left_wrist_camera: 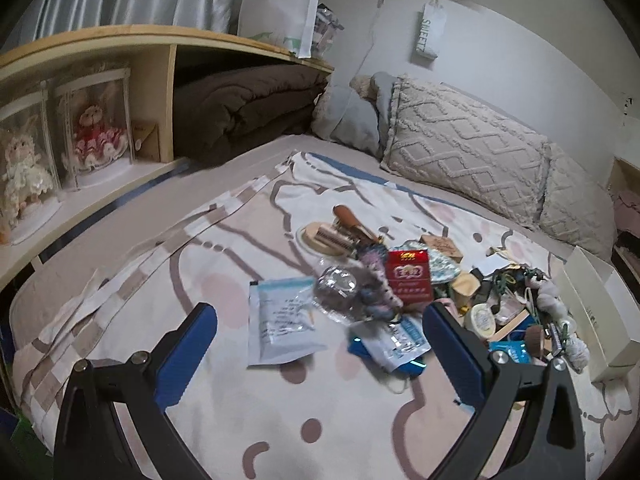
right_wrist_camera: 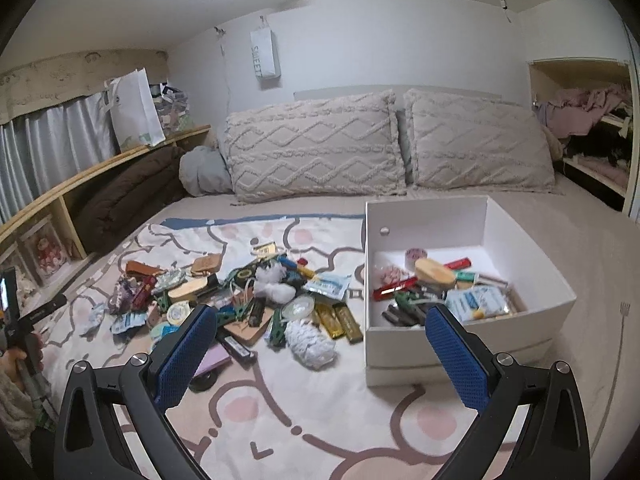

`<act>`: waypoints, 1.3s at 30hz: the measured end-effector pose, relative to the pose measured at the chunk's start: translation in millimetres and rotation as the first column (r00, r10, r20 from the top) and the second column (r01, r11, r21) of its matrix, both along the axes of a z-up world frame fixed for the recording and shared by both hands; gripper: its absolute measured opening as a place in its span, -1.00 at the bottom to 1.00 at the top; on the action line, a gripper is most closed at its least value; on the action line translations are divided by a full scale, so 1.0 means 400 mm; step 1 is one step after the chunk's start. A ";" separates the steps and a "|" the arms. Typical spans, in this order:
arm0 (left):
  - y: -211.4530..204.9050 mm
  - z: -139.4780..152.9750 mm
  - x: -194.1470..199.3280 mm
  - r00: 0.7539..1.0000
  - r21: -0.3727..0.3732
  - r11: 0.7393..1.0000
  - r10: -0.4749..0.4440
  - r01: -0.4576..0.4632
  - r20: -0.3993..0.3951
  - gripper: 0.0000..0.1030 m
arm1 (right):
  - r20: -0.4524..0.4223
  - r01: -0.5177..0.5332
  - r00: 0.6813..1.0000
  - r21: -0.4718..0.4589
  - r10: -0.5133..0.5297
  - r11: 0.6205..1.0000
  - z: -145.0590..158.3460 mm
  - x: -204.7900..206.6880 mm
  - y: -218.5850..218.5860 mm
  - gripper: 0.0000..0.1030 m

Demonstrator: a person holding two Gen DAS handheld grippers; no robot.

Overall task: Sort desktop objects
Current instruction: 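Move the left tool to the clear medicine packet while the right tool approaches the white lace bundle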

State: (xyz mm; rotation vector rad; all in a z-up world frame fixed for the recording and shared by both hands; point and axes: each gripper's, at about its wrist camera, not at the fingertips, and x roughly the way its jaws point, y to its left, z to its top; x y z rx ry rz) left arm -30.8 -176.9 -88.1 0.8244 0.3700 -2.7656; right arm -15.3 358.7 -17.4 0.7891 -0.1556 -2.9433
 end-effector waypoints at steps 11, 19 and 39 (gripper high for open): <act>-0.030 -0.089 -0.022 0.995 -0.054 0.997 0.057 -0.053 0.084 1.00 | 0.035 -0.003 0.999 0.030 0.002 1.000 -0.126 -0.016 -0.090 1.00; -0.030 -0.155 -0.061 0.982 -0.080 0.996 0.058 -0.044 0.177 1.00 | 0.161 -0.034 0.987 0.051 0.026 0.998 -0.253 -0.071 -0.153 1.00; -0.029 -0.219 -0.156 0.941 -0.094 0.995 0.058 -0.028 0.334 1.00 | 0.403 -0.013 0.914 0.124 -0.038 0.992 -0.435 -0.147 -0.182 1.00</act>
